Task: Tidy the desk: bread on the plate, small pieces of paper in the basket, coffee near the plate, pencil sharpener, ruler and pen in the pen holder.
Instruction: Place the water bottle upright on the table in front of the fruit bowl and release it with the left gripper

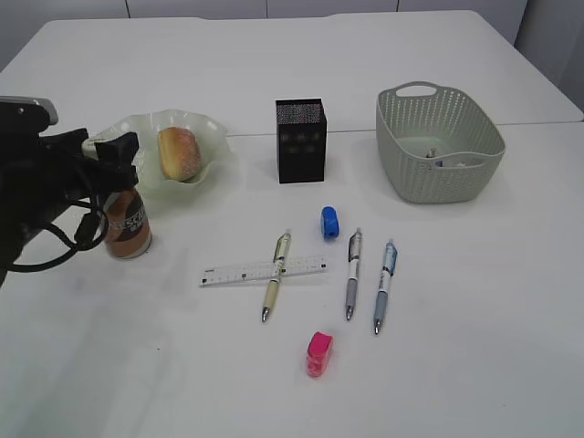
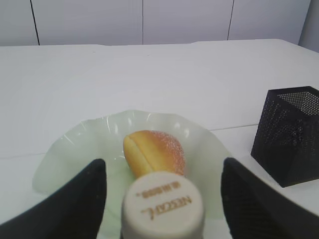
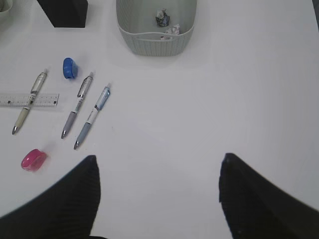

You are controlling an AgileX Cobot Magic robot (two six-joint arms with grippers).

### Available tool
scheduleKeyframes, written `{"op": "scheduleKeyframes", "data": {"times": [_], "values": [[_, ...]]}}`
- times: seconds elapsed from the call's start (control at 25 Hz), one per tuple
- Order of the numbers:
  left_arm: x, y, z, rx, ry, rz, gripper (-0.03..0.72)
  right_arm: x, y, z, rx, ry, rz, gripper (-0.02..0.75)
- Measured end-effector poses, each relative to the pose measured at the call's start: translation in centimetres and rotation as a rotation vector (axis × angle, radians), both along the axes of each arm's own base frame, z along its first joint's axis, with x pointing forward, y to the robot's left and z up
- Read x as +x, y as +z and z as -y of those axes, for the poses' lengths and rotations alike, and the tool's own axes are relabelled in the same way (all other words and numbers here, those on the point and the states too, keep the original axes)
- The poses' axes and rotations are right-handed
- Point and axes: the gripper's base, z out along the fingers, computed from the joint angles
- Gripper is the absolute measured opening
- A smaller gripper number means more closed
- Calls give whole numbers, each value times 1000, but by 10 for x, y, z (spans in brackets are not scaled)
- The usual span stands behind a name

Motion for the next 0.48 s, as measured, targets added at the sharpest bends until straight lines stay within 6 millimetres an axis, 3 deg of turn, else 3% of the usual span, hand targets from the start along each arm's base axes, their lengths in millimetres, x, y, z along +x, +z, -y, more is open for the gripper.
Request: {"op": "scheduleKeyframes", "data": {"times": [0.48], "values": [[-11, 46, -4, 58, 7, -32, 516, 0, 0, 0, 0, 0, 0, 574]]}}
